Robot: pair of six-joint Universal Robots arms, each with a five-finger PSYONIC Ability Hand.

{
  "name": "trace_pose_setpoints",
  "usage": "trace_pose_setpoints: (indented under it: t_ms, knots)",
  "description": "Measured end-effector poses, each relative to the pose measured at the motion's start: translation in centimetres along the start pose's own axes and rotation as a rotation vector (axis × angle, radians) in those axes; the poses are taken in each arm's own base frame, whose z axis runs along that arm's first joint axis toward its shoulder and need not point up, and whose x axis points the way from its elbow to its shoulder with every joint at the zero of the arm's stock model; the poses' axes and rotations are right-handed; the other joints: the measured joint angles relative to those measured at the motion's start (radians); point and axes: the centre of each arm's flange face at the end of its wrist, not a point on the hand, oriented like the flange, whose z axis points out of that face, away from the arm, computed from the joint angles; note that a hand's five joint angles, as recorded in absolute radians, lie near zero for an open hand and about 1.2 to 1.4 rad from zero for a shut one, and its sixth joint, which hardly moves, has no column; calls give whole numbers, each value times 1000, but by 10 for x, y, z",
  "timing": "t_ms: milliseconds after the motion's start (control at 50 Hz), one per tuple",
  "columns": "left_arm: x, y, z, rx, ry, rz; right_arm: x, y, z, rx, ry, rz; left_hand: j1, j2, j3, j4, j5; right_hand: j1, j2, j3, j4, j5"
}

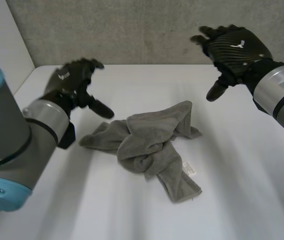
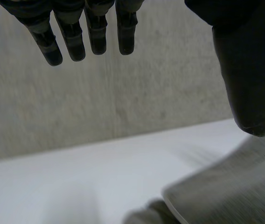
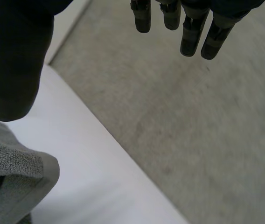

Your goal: Fold the towel.

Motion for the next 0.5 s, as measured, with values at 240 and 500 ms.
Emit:
trace_pose_setpoints:
  t_ms: [240,500]
  knots:
    - [-4,80,-3,-271,-137,-67,-83,9,17,53,-260,-341,0,0,0,0,0,0,0,0,0,0]
    - [-6,135,5,-378,-178,-33,-146,66,35,-42,-409,-413,0,0,0,0,0,1,1,0,0,0]
